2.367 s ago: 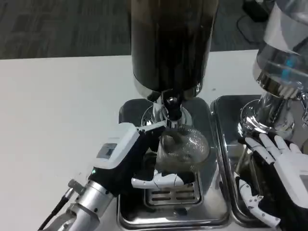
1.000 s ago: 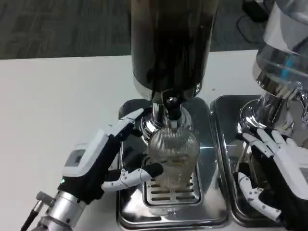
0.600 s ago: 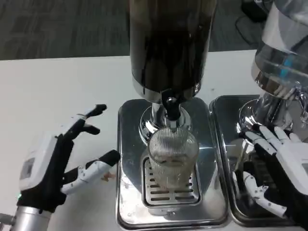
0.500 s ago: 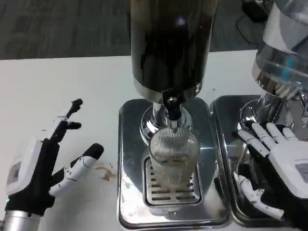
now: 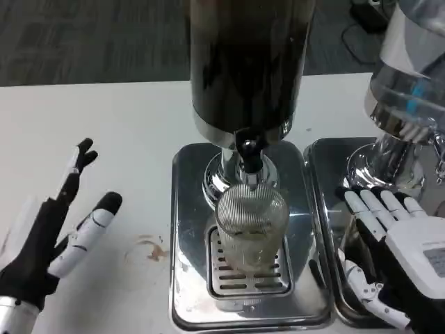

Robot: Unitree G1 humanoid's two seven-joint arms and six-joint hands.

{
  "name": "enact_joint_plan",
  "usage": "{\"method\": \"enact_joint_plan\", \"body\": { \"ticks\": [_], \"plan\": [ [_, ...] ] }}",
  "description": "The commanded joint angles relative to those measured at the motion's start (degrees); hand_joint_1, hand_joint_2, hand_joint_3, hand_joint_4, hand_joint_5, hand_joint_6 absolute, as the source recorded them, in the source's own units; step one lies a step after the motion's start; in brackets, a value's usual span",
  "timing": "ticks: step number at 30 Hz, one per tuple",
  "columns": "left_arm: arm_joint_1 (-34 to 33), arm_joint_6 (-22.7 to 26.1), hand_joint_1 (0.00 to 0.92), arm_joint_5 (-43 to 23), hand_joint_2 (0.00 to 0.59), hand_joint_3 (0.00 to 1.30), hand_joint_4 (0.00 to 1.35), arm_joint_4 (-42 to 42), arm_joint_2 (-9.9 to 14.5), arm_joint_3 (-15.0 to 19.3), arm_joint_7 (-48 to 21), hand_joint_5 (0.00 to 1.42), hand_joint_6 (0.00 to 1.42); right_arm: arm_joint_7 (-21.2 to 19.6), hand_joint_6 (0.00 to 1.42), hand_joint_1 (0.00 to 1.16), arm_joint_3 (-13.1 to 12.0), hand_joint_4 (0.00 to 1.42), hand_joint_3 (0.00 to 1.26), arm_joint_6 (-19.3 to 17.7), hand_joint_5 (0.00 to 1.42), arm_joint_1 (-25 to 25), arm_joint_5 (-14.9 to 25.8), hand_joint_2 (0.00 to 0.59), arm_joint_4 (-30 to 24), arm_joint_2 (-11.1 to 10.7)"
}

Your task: Grasp the cup under the faucet to collect the drink, then remove the cup.

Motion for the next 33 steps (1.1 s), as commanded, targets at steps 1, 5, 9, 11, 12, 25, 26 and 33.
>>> {"method": "enact_joint_plan", "body": {
  "ticks": [1,5,9,11,12,25,26,33],
  "plan": [
    [0.99,2.21,0.000,-12.36,0.184,0.00,0.00,-7.06,0.47,2.98,-9.65,0.00,0.00,0.81,0.00,0.04,0.18,0.00,0.00,-0.22,0.00,-0.25,0.60,0.562,0.12,-0.21],
    [1.52,5.37,0.000,-20.42,0.188,0.00,0.00,-13.27,-0.98,5.19,-14.89,0.02,0.00,1.55,0.00,0.04,-0.11,0.00,0.00,-0.06,0.00,-1.24,1.65,0.564,0.86,-0.47],
    [1.84,9.35,0.000,-25.15,0.190,0.00,0.00,-19.84,-0.52,5.83,-20.16,0.04,0.02,1.64,0.00,0.04,-0.31,0.00,0.00,-0.39,0.00,-2.01,2.59,0.565,1.71,-0.91],
    [1.82,11.35,0.000,-26.75,0.191,0.00,0.00,-22.50,-0.13,5.85,-22.65,0.04,0.02,1.60,0.00,0.04,-0.31,0.00,0.00,-0.34,0.00,-2.21,2.84,0.566,2.00,-1.00],
    [1.80,12.16,0.000,-27.20,0.191,0.00,0.00,-23.37,-0.17,6.01,-23.56,0.04,0.02,1.52,0.00,0.04,-0.32,0.00,0.00,-0.37,0.00,-2.27,3.00,0.566,2.14,-1.05],
    [0.27,21.01,0.000,-31.98,0.197,0.08,0.00,-34.74,1.24,8.13,-33.20,0.10,0.06,1.12,0.00,0.03,0.09,0.00,0.00,0.79,0.00,-2.81,3.45,0.570,3.05,0.07],
    [-0.11,21.50,0.000,-32.08,0.198,0.09,0.00,-35.18,1.34,8.27,-33.66,0.11,0.06,1.06,0.00,0.03,0.08,0.00,0.00,0.94,0.00,-2.97,3.56,0.570,3.19,0.30],
    [-2.62,24.39,0.000,-33.46,0.190,0.08,0.00,-36.74,2.07,7.55,-38.20,0.08,0.04,0.59,0.00,0.04,0.54,0.00,0.00,1.24,0.00,-3.88,3.24,0.571,3.96,1.11]
  ]
}}
